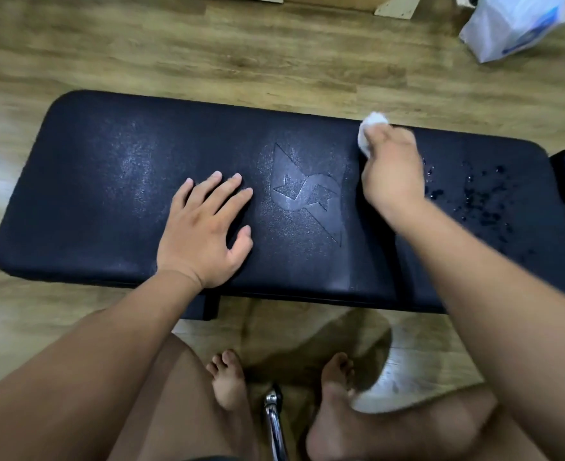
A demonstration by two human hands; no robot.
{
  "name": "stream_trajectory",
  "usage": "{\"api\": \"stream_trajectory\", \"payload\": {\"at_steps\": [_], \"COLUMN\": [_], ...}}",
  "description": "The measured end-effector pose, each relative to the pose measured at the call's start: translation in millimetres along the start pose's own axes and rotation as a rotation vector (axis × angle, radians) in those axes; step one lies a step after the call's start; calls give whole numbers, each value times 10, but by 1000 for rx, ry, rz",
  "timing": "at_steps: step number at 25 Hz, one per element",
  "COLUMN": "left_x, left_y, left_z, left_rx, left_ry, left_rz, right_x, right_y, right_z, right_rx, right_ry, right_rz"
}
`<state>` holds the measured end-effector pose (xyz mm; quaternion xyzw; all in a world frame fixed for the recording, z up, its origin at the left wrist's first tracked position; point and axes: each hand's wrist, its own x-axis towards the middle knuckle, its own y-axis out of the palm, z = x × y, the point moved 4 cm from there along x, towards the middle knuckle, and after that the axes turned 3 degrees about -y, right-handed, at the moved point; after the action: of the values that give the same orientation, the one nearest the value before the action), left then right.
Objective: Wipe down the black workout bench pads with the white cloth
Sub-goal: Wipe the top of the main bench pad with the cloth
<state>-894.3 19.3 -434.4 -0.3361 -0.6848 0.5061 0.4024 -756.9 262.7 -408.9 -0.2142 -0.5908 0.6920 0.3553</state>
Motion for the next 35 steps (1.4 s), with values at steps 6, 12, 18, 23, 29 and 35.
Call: {"api": "stream_trajectory", "payload": {"at_steps": [6, 12, 18, 23, 29, 35], "left_x": [-14, -16, 1, -12, -4, 6], "left_y": [17, 12, -4, 8, 22, 3], "left_z": [17, 20, 5, 12, 22, 13], "left_rx": [-26, -9, 18, -10, -8, 5], "left_ry": [-5, 0, 3, 17, 12, 9], "left_rz": [-14, -8, 16, -40, -19, 15], "right_x": [-1930, -172, 453, -1512, -642, 530], "right_y": [-40, 172, 187, 187, 339, 379], "right_z": [452, 398, 640, 864, 883, 1196], "right_rx": [172, -44, 166, 294, 200, 151], "right_ry": [-264, -227, -45, -408, -465, -197], "right_rz": [27, 51, 42, 77, 9, 65]}}
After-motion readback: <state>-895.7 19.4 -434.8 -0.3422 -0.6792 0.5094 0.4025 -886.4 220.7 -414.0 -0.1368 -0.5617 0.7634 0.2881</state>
